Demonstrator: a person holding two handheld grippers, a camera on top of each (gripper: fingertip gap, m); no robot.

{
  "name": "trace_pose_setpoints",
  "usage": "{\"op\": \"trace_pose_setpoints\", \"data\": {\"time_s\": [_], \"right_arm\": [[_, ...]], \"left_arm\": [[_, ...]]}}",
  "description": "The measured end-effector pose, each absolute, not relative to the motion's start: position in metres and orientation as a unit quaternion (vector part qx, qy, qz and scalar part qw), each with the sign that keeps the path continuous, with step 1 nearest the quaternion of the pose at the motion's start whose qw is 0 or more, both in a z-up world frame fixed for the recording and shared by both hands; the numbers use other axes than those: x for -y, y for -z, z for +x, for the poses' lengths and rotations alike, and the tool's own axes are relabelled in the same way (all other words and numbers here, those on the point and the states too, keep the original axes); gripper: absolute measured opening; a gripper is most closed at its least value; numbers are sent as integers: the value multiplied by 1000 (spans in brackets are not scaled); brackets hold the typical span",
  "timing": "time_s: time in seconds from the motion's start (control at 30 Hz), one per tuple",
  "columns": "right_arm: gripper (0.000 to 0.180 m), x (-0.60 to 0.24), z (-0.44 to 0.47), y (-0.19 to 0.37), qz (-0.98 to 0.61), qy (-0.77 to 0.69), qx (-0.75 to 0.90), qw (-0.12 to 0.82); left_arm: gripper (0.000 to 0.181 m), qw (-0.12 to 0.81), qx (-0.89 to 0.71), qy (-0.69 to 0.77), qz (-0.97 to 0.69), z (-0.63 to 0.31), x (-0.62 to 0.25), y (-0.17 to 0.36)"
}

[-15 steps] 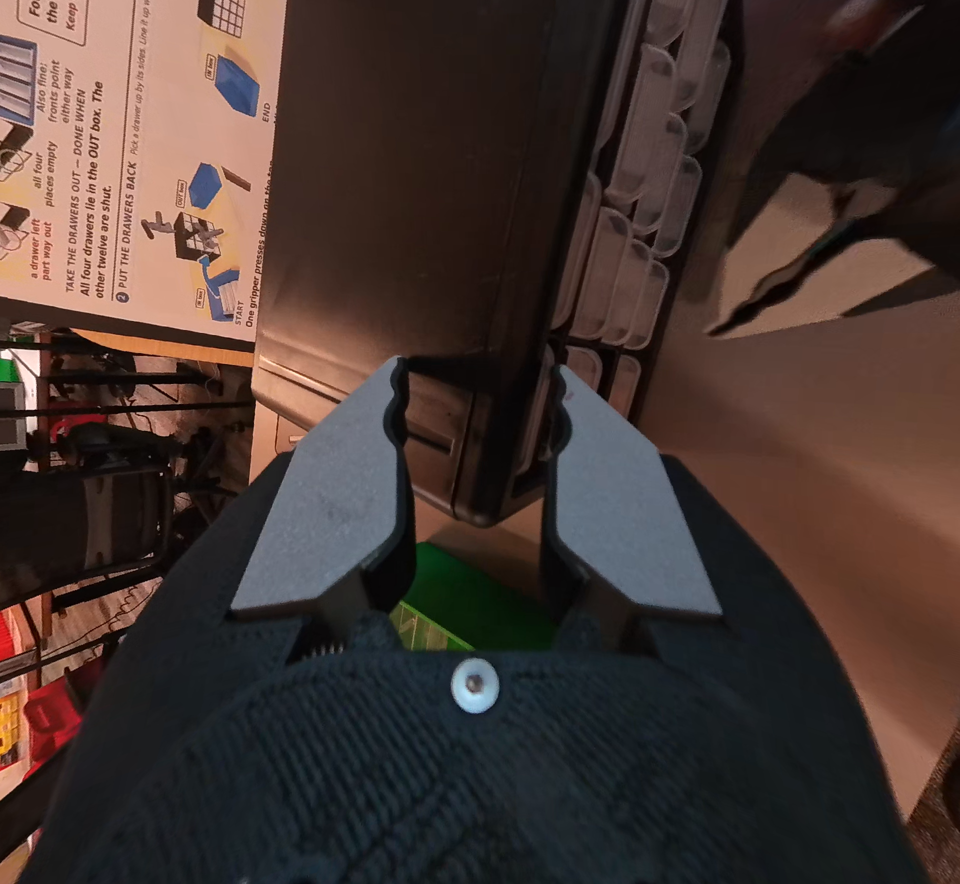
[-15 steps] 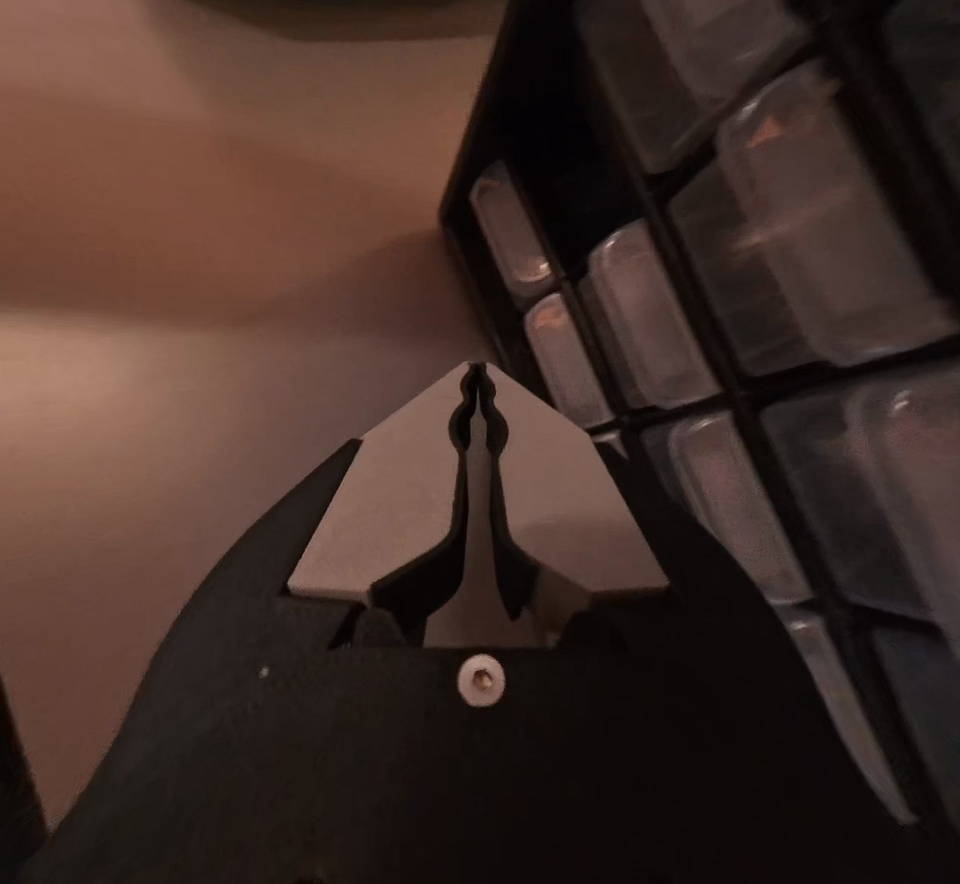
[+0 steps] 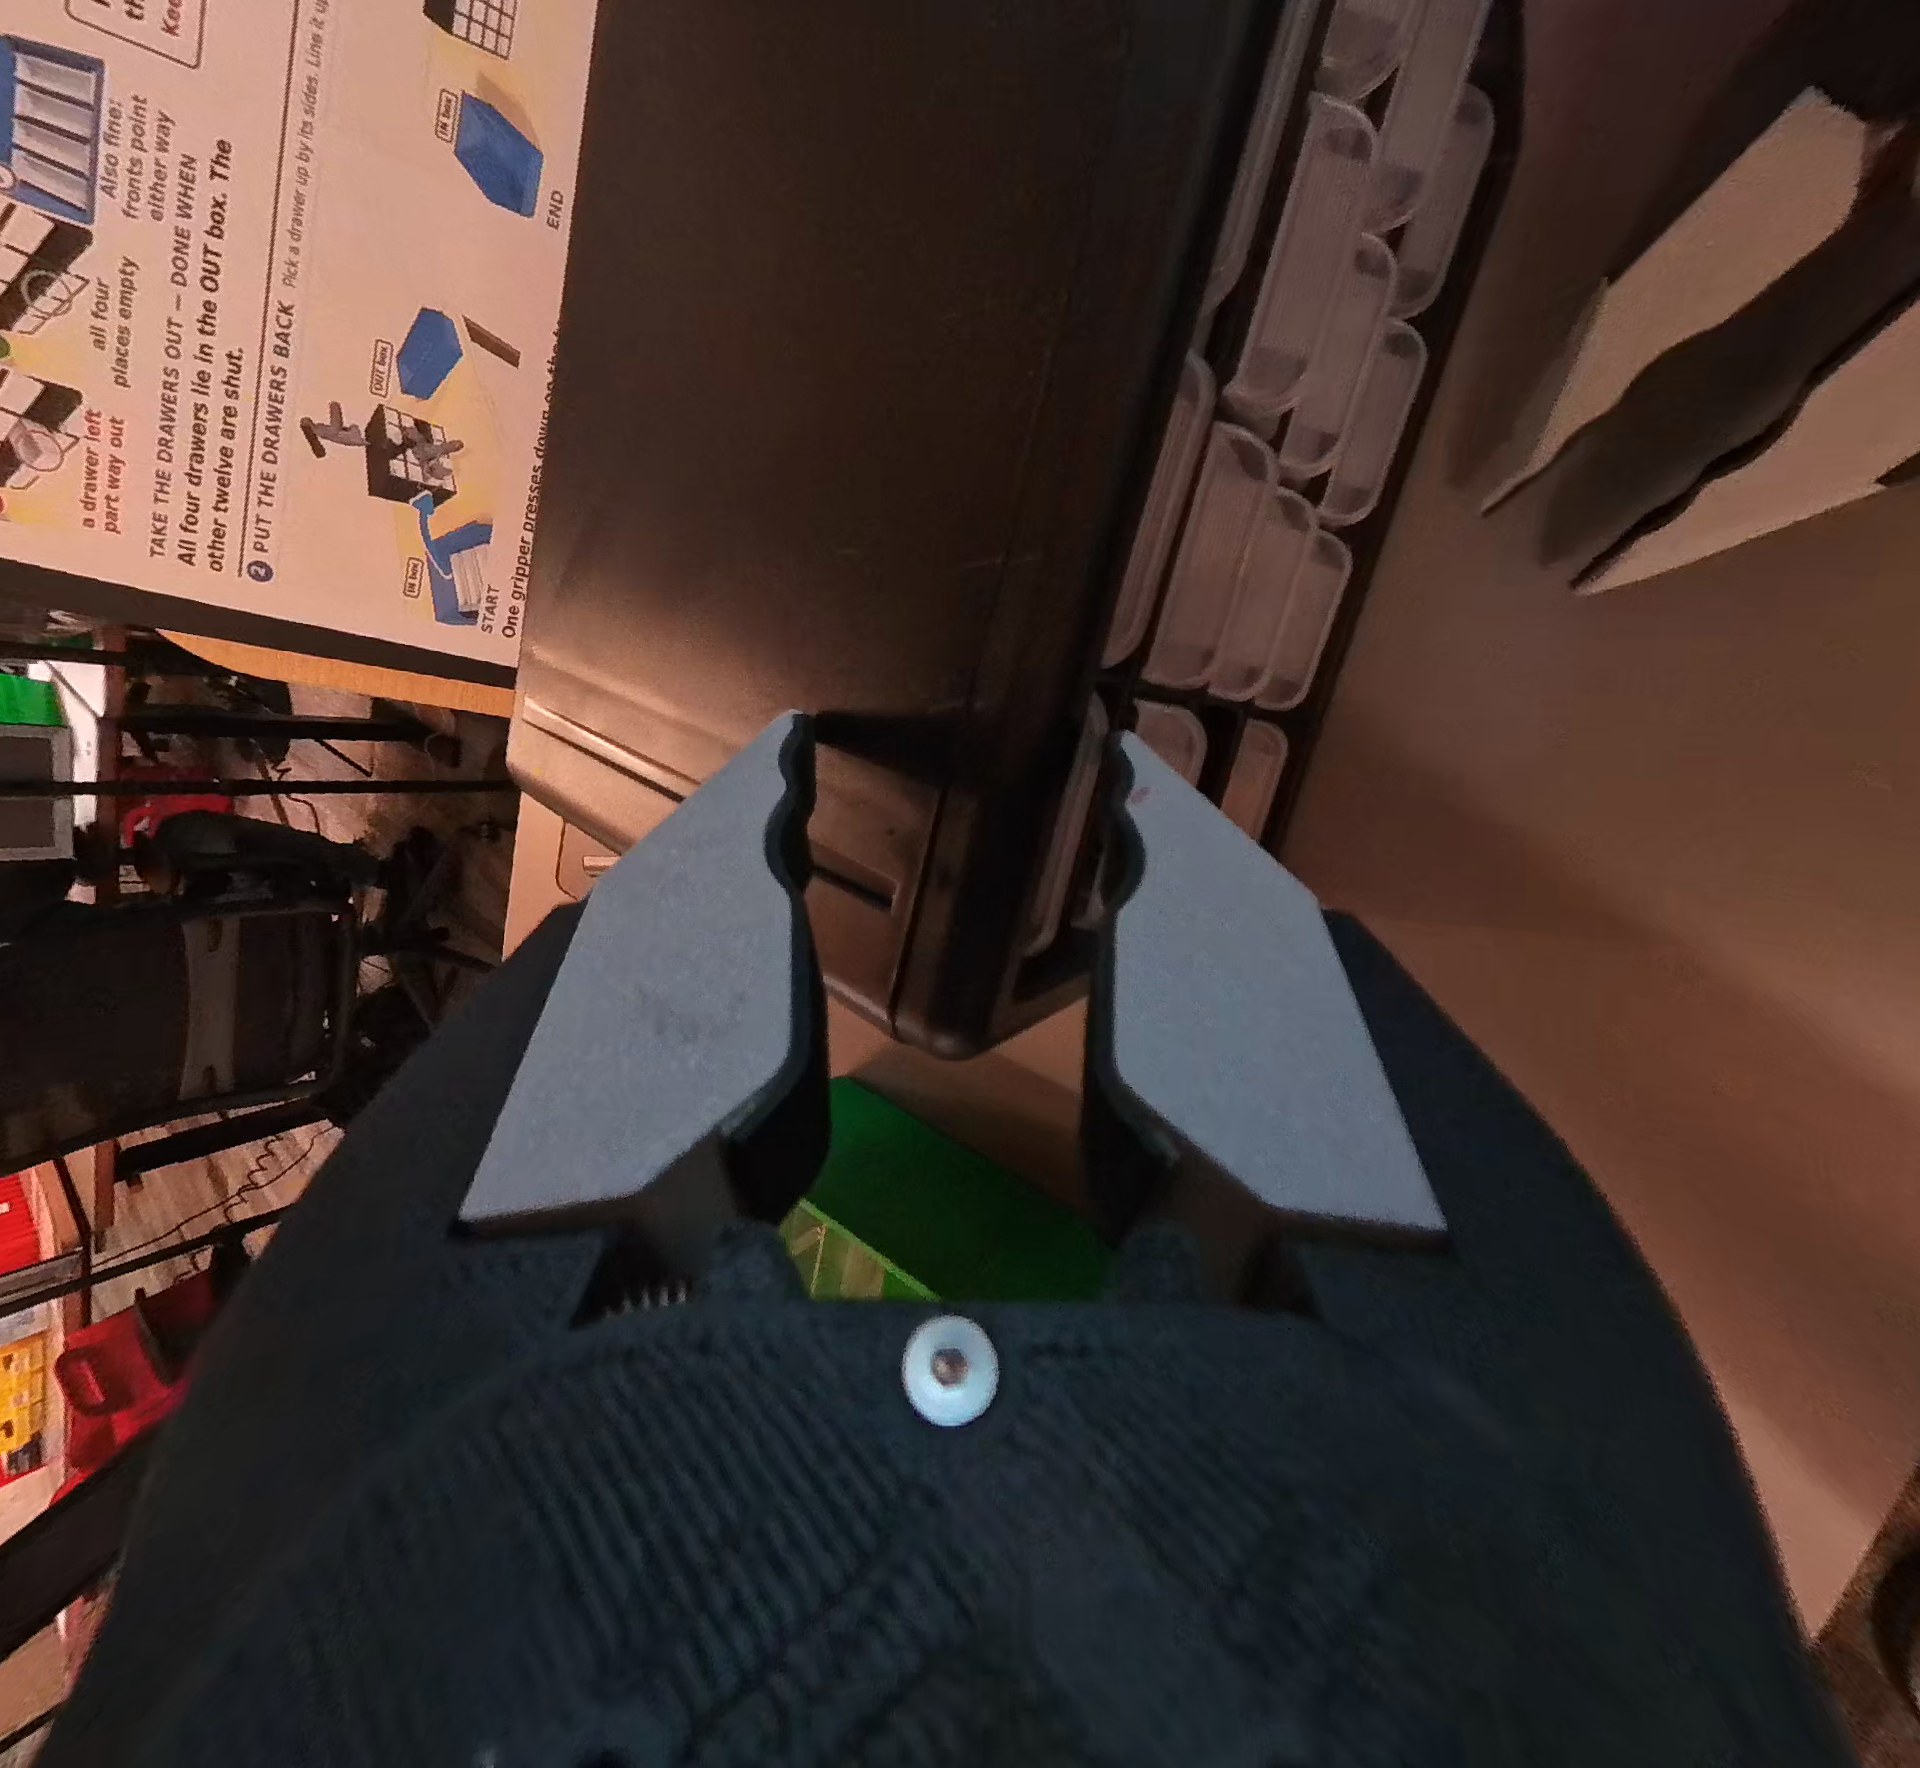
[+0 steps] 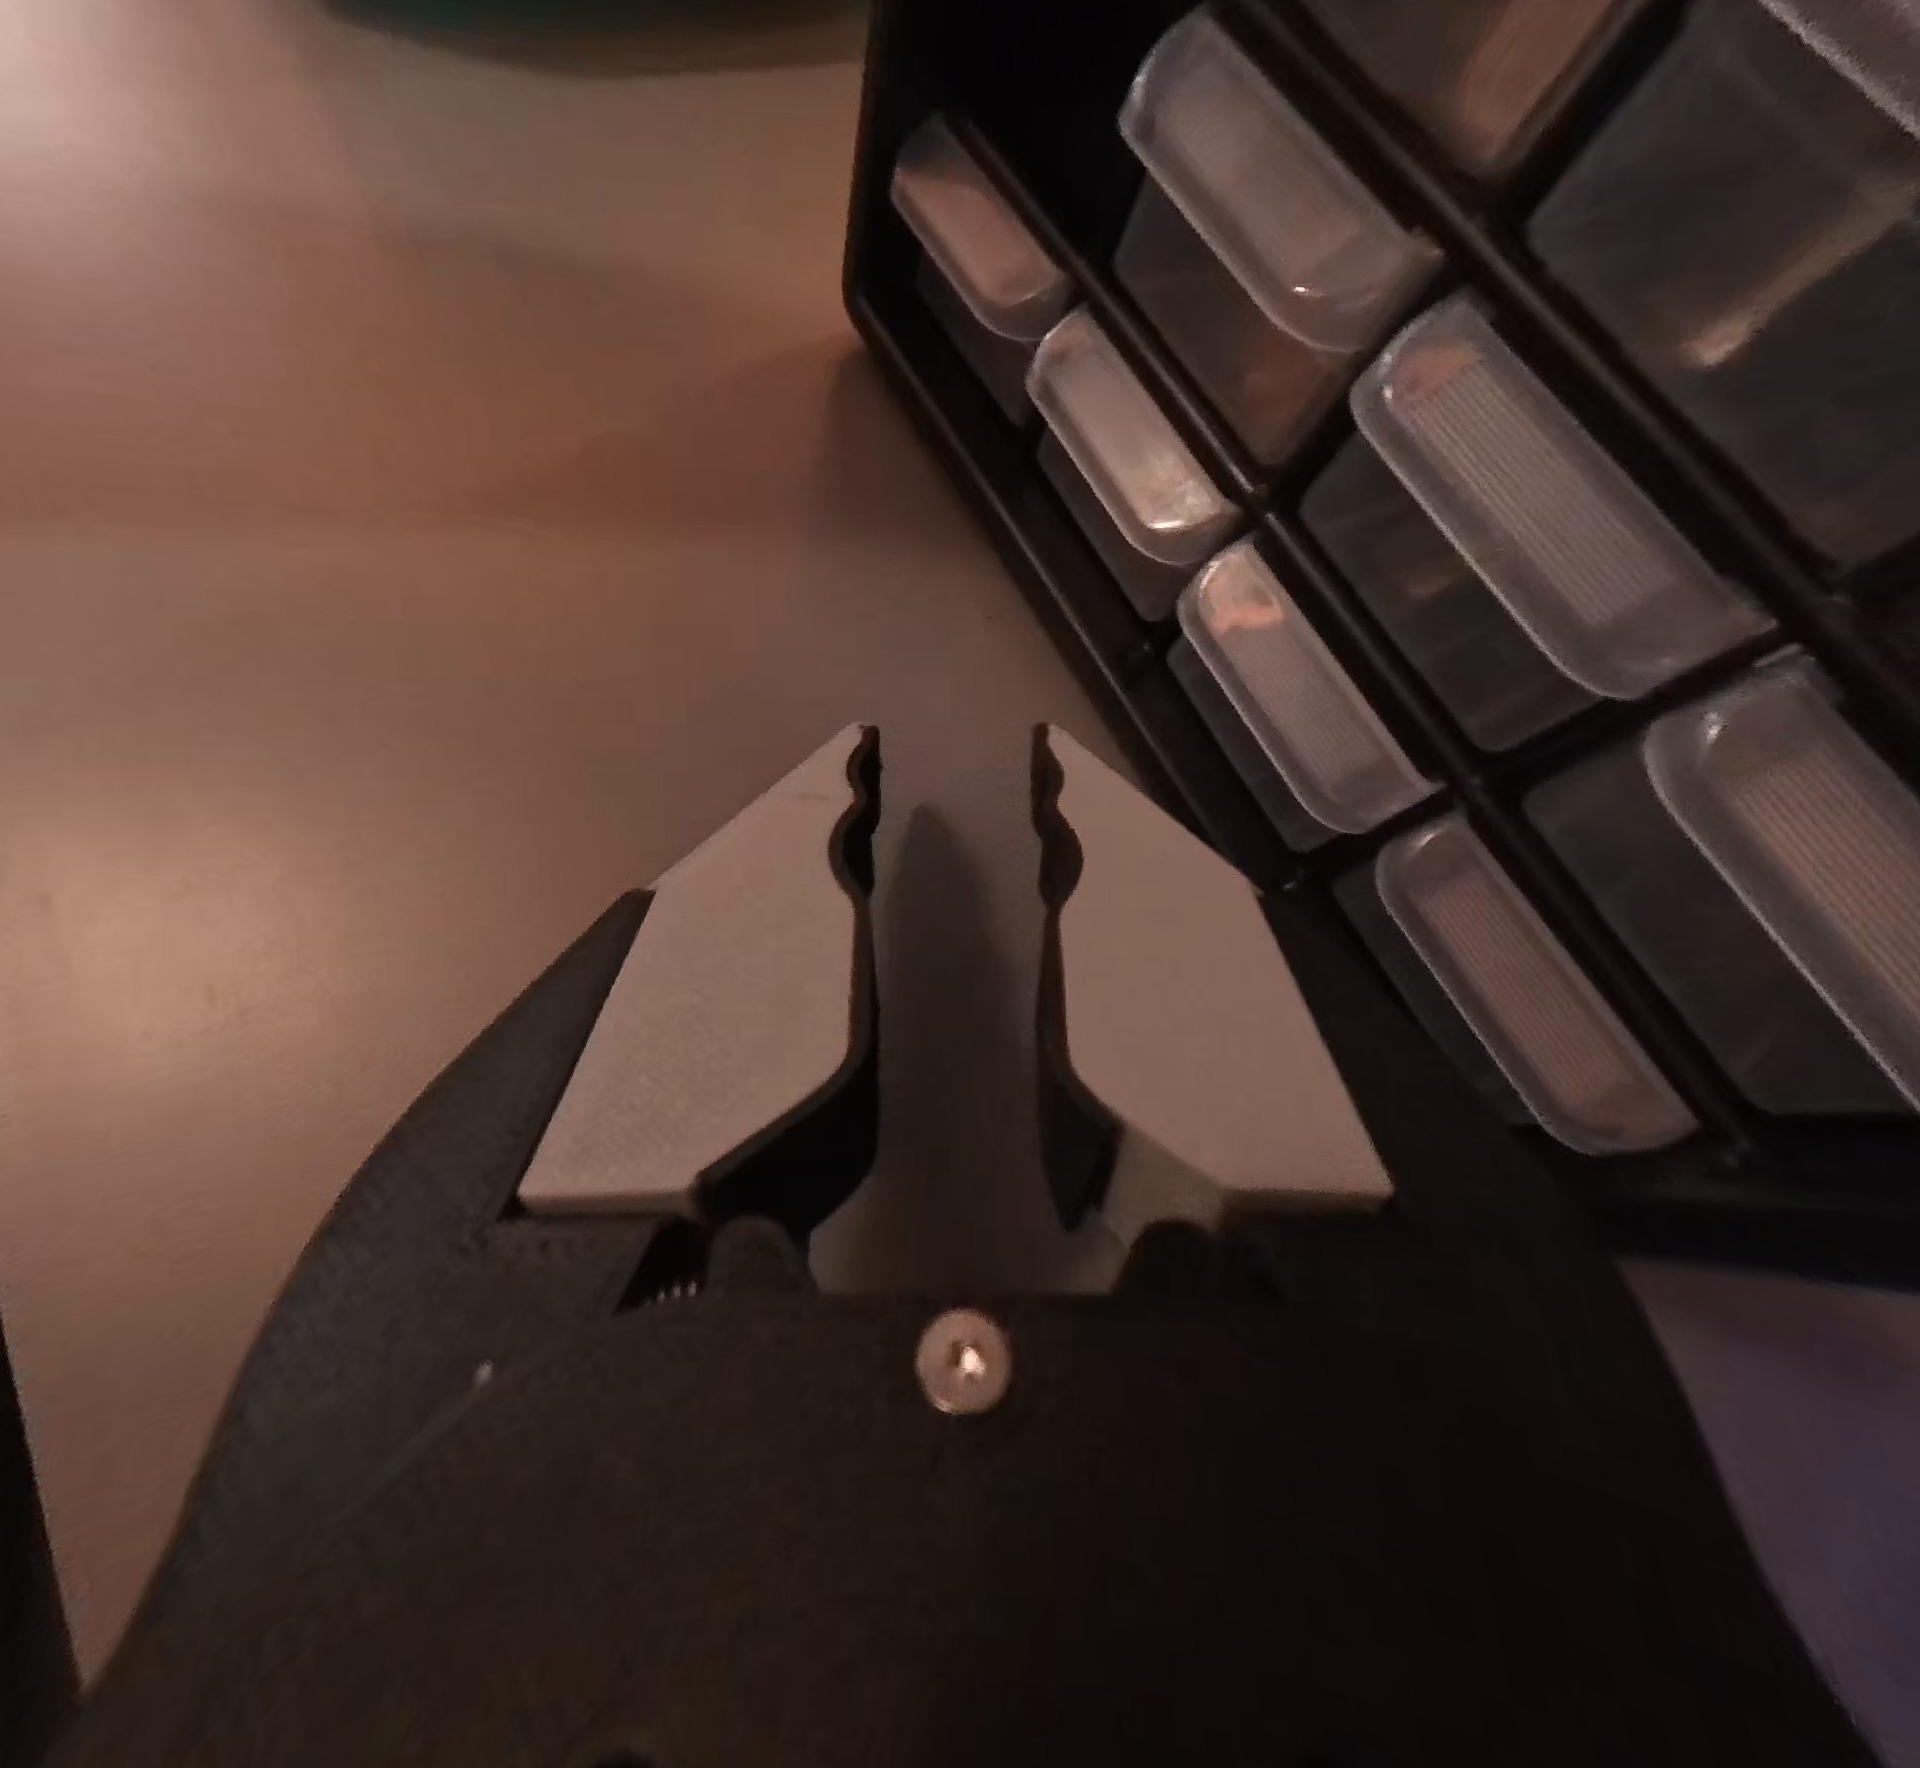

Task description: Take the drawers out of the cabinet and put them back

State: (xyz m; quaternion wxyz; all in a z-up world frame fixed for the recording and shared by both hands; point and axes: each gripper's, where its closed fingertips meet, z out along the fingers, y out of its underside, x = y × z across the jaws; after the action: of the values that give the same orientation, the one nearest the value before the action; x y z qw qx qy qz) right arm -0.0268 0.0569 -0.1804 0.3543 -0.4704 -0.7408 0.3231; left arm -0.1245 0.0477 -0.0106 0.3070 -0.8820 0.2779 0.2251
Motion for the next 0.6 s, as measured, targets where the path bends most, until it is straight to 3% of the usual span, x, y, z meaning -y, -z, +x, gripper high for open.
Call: {"op": "trace_pose_setpoints", "data": {"time_s": [0.17,0.37,0.6], "right_arm": [[46,-60,-28,188,-487,-311,743,337],[42,-59,-27,195,-461,-252,765,372],[39,-59,-28,195,-457,-244,767,379]], "left_arm": [[53,306,-262,-248,-881,-124,-49,11],[46,344,-221,-172,-896,-121,-29,-3],[49,377,-121,-148,-906,-209,26,-21]]}}
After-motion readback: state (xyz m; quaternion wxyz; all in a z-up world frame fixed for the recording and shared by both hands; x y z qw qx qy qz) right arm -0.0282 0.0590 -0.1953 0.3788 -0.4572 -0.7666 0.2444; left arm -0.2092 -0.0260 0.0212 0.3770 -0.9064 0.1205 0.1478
